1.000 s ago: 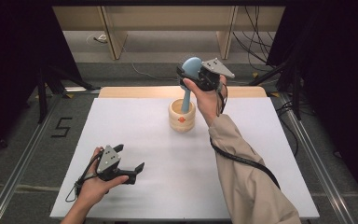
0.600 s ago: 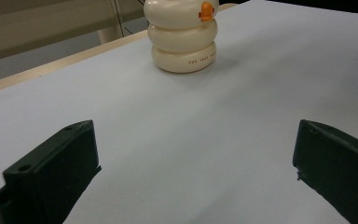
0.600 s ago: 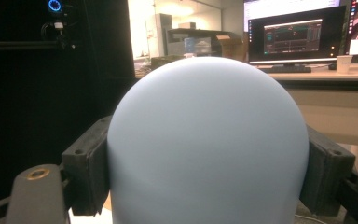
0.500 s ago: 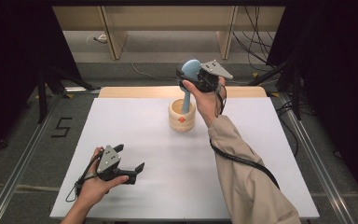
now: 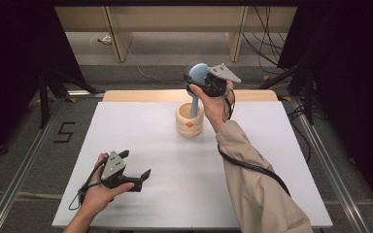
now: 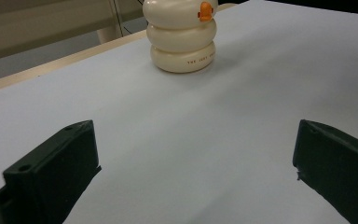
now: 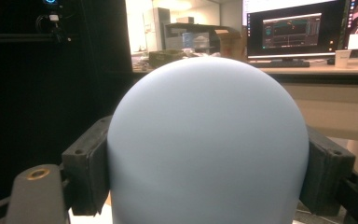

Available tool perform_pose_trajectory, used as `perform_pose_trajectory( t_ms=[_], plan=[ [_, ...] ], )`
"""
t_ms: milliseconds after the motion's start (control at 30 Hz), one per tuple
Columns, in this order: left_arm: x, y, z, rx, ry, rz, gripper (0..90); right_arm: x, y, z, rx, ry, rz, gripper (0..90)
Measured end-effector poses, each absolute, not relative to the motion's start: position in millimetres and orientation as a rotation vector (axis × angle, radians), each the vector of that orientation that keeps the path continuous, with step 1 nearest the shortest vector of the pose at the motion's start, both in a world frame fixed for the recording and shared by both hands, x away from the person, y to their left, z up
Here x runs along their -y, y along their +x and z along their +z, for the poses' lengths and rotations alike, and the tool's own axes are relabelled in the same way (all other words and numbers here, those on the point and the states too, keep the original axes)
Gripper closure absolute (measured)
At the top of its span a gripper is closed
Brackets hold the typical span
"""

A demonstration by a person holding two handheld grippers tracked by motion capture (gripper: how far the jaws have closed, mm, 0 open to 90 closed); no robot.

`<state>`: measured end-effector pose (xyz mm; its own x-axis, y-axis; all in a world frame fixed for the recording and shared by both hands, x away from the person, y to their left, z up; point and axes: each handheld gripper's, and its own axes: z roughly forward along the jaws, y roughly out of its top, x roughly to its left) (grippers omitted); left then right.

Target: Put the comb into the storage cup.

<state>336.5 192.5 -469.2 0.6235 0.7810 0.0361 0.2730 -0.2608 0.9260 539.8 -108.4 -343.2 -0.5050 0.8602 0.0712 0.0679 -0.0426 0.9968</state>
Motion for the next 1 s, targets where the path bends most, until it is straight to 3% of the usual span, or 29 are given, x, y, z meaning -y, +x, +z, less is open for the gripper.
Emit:
perform_pose_trajectory(
  t_ms=[1000],
  plan=[
    [-193, 337, -470, -0.849, 1.821, 0.617, 0.0, 105, 545, -358, -1.631, 1.009, 1.576, 20.3]
  ],
)
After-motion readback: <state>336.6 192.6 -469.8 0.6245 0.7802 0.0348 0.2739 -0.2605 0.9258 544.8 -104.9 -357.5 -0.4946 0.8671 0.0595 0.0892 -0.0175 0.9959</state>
